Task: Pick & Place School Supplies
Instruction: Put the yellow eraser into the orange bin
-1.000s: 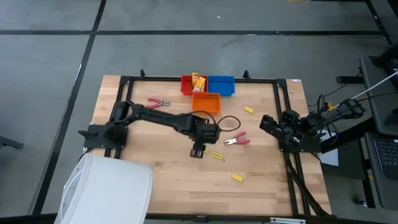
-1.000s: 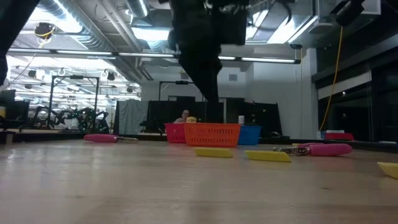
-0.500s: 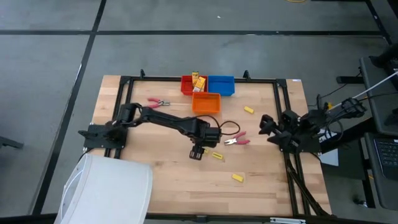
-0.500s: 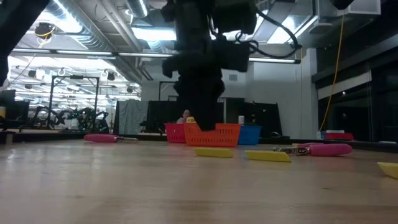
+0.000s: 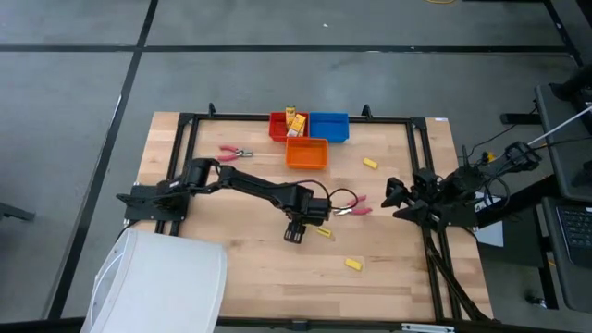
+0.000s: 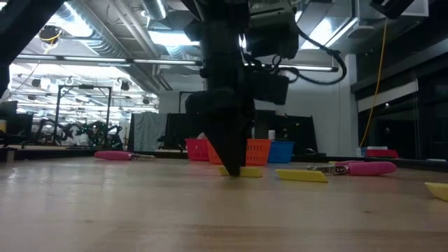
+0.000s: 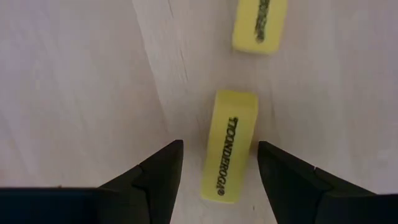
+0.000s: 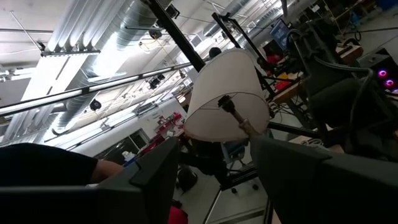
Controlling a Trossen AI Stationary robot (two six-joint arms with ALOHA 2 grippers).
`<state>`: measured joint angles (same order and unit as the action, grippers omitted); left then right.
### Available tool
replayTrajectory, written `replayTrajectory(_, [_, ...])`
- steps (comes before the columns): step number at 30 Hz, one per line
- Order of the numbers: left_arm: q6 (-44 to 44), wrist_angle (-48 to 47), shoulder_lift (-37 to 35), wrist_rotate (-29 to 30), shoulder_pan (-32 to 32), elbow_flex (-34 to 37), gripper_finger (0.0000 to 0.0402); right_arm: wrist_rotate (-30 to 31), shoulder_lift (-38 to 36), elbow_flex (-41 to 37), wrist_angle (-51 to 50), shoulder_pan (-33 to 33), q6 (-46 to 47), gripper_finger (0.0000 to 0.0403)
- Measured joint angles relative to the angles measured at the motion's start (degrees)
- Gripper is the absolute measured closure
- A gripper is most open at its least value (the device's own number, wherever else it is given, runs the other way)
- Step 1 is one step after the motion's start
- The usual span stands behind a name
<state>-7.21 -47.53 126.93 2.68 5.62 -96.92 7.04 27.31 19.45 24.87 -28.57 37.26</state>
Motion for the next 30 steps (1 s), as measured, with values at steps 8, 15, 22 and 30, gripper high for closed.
replayTrajectory(8, [1.04, -0.07, 0.73, 0.45, 0.11, -0.15, 0.0257, 5.35, 0.0, 0.0, -0.68, -4.07, -0.2, 0.0198])
replayTrajectory(15, [4.64, -0.26, 0.76, -1.54, -0.15, -0.15, 0.0343, 9.35, 0.0, 0.02, -0.82, -6.7, -0.46, 0.0198])
replayTrajectory(22, [16.94, 1.92, -1.64, 0.86, -3.15, 0.24, 0.0335, 13.95, 0.11, 0.02, -0.89, -9.51, -0.63, 0.0198])
replayTrajectory(30, [34.81, 9.7, -8.02, 12.97, -10.0, 0.11, 0.0333, 18.91, 1.13, 0.02, -2.5, -12.21, -0.85, 0.0198])
